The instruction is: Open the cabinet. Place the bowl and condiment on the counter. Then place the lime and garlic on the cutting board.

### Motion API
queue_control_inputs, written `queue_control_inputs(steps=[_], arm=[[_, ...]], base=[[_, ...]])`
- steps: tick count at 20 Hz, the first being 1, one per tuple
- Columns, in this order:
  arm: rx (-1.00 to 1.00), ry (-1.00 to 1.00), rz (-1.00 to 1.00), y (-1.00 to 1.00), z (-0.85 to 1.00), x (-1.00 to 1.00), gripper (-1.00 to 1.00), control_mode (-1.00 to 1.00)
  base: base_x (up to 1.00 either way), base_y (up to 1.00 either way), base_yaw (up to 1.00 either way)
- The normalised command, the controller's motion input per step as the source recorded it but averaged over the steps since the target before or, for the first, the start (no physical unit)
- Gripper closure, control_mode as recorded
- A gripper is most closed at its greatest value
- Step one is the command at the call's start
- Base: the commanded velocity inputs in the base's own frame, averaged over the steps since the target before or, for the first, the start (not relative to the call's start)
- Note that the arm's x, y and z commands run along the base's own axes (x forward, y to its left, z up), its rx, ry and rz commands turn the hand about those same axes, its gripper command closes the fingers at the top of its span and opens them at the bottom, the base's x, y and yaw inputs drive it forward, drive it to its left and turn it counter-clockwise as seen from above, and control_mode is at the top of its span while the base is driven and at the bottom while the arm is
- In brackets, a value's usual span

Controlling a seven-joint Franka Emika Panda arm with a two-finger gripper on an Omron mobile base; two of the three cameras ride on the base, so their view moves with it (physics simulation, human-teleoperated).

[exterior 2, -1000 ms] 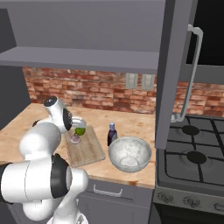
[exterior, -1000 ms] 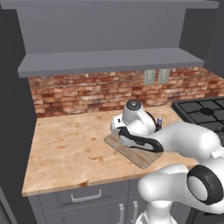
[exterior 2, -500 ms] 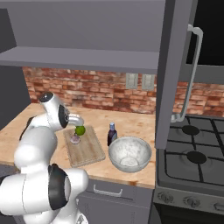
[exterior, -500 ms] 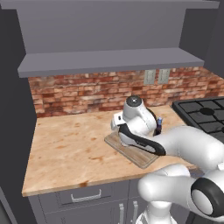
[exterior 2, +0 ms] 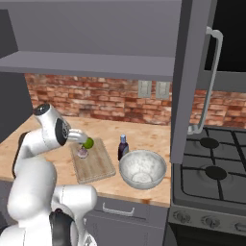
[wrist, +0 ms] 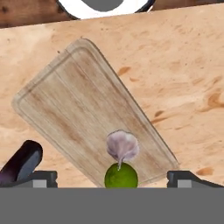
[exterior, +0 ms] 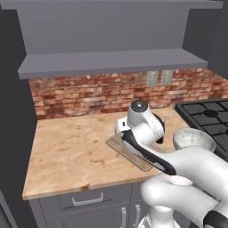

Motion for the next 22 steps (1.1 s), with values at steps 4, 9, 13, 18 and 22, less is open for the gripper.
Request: queue_control_inputs(steps=[4, 9, 13, 18, 22], arm=[[0.00, -0.04, -0.01, 0.00, 0.31, -0.43, -1.00, -1.00], [0.00, -0.07, -0.01, 0.00, 0.38, -0.38, -1.00, -1.00], [-0.01, -0.11, 0.00, 0.00, 0.45, -0.33, -1.00, -1.00], [-0.01, -0.10, -0.01, 0.00, 0.43, -0.36, -1.00, -1.00], [-0.01, -0.10, -0.01, 0.00, 0.46, -0.39, -1.00, -1.00]], base=[[0.00, 0.00, 0.00], [0.00, 0.00, 0.00], [0.00, 0.00, 0.00], [0.00, 0.00, 0.00], [0.00, 0.00, 0.00]])
